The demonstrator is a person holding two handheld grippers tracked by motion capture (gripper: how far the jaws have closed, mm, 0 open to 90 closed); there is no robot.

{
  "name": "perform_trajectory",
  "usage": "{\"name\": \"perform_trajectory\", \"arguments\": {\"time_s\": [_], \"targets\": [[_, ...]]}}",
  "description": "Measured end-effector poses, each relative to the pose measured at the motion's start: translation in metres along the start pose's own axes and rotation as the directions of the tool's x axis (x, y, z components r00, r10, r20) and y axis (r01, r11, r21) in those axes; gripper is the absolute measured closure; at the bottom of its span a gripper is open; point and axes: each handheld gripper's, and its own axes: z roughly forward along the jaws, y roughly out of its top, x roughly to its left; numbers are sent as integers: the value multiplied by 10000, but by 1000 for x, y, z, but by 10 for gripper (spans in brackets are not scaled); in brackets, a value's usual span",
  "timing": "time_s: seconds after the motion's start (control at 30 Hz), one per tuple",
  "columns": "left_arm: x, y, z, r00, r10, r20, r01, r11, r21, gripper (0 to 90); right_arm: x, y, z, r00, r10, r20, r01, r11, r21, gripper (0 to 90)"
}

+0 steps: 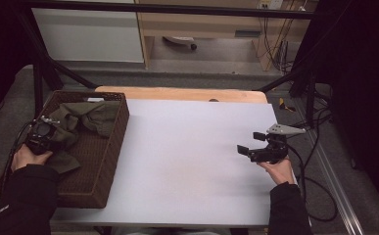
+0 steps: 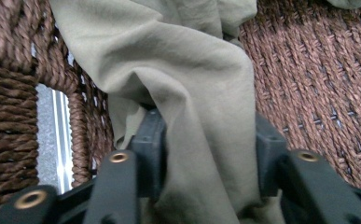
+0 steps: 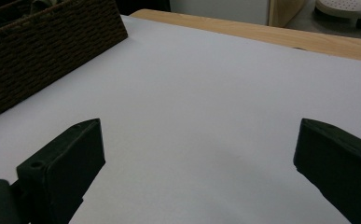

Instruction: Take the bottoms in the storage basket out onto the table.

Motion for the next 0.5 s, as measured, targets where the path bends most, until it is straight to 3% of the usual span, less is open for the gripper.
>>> {"name": "perform_trajectory", "arguments": {"time_s": [0.27, 0.4, 0.5], "targets": [[0, 3, -5, 9992, -259, 318, 252, 9994, 233, 810, 0, 0, 0, 10000, 9, -12, -9, 10000, 17, 26], [-6, 5, -14, 9948, -225, 997, 226, 9997, 6, 825, 0, 0, -1, 10000, 2, -35, -2, 10000, 10, 26], [-11, 4, -22, 9849, -211, 1716, 268, 9992, -306, 825, 0, 0, 0, 10000, 32, -3, -32, 10000, 46, 26]]}}
